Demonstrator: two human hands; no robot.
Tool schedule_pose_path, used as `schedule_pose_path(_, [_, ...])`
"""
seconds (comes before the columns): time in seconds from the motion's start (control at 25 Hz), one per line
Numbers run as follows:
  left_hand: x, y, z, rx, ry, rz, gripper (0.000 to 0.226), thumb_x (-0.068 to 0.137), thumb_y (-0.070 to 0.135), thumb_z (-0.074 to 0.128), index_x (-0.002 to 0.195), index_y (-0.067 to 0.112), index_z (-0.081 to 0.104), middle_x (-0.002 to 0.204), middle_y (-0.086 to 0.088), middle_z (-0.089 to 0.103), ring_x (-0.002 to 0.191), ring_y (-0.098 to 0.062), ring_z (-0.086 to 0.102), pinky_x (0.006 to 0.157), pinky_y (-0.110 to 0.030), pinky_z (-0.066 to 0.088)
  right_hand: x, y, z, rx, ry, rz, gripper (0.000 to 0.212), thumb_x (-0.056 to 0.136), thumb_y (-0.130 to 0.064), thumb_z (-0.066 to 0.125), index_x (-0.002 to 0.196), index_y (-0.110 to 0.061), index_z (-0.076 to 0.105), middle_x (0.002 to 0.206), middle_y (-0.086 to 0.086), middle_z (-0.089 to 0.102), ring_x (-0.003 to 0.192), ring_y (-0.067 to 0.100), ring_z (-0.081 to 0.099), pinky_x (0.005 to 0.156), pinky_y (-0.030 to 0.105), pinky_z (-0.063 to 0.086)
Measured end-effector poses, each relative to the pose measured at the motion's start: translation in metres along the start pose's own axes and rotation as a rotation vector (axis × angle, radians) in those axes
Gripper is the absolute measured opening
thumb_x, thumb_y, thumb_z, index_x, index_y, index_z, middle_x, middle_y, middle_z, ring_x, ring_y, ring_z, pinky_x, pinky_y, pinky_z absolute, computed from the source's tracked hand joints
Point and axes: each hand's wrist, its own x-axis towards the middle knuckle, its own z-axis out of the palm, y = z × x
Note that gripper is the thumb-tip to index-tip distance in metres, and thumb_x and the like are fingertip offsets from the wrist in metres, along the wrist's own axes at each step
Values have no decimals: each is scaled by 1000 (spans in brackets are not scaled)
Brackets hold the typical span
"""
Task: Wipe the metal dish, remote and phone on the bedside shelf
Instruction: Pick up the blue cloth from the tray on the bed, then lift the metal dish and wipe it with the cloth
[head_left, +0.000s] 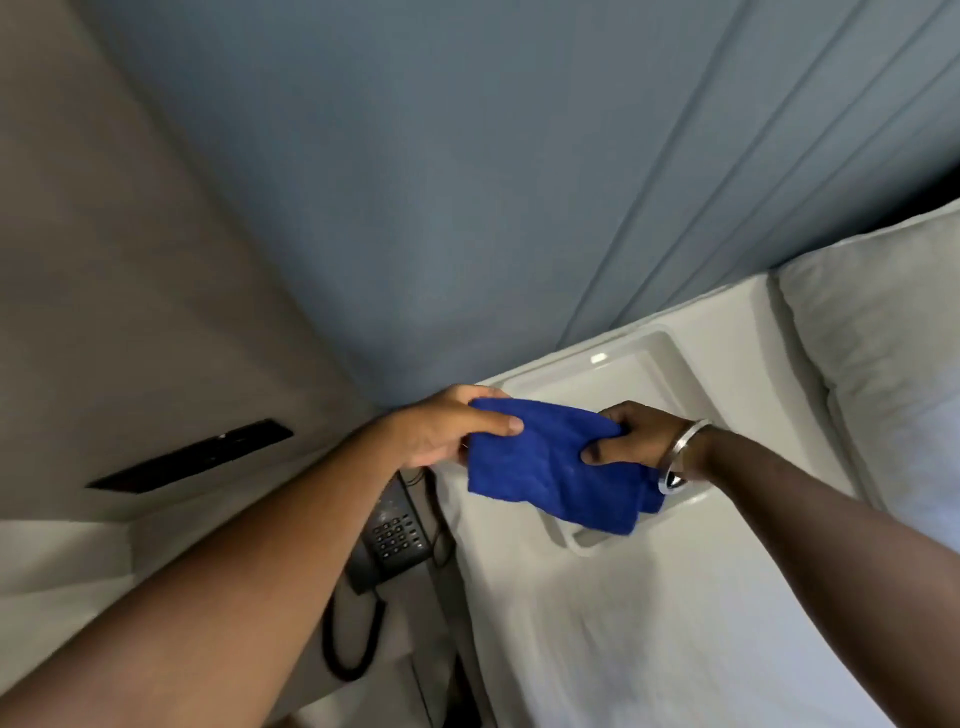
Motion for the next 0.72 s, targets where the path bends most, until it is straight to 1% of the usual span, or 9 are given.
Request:
schedule_pose_path(0.08, [-49,-21,-40,-197,90,44,46,76,18,79,119,9,65,117,-12,71,110,-27,67,90,-44,55,-2,-41,46,108,-34,-40,30,65,-25,70,93,-17,66,101,10,71,95,34,65,85,50,52])
schedule_pose_path(0.2, [-126,-83,-99,-404,296,106,30,88,8,65,117,7,66,116,-15,72,105,-26,68,87,-36,57,21,-101,148,339,-158,-96,44,66,-14,73,108,-20,62,111,7,69,102,26,65,85,39,53])
schedule_pose_path(0.28, [-170,-138,-137,-450,448,94,28,93,10,60,120,2,64,116,-18,71,106,-27,67,89,-35,56,48,-130,232,327,-280,-74,45,68,-21,82,109,-24,65,110,0,72,103,19,66,84,32,53])
schedule_pose_path(0.32, [-189,-168,-156,-446,515,75,28,94,12,60,120,2,64,116,-18,71,106,-28,68,89,-37,55,65,-139,277,236,-275,-57,40,68,-24,83,105,-23,67,104,-4,74,99,18,67,80,29,53])
schedule_pose_path(0.4, [-220,-230,-190,-415,632,3,24,95,18,61,115,6,67,109,-15,74,99,-27,71,81,-39,58,99,-146,355,55,-133,-13,33,69,-23,82,98,-18,67,93,-3,72,88,19,66,72,27,49])
schedule_pose_path(0.48, [-241,-288,-220,-325,788,-112,11,92,24,67,97,14,69,93,-8,74,82,-24,71,71,-37,57,127,-144,416,-75,-17,21,30,71,-21,79,96,-13,65,90,6,67,86,26,64,73,30,47])
schedule_pose_path(0.52, [-247,-320,-237,-222,904,-156,10,89,26,70,91,16,67,88,-6,72,78,-23,69,71,-37,56,138,-140,440,-117,4,24,25,72,-22,77,91,-15,63,87,7,66,84,28,63,74,32,47])
schedule_pose_path(0.6, [-251,-379,-267,-36,1046,-233,24,83,32,76,97,15,65,92,-6,71,84,-24,68,78,-40,56,157,-129,475,-163,61,58,23,73,-28,75,84,-20,58,82,5,63,79,27,60,71,33,46])
schedule_pose_path(0.72, [-239,-439,-292,86,1043,-368,47,74,36,82,106,6,65,99,-11,72,91,-28,68,79,-42,58,177,-113,503,-201,155,84,25,75,-26,74,94,-15,62,88,8,65,83,28,62,71,31,44])
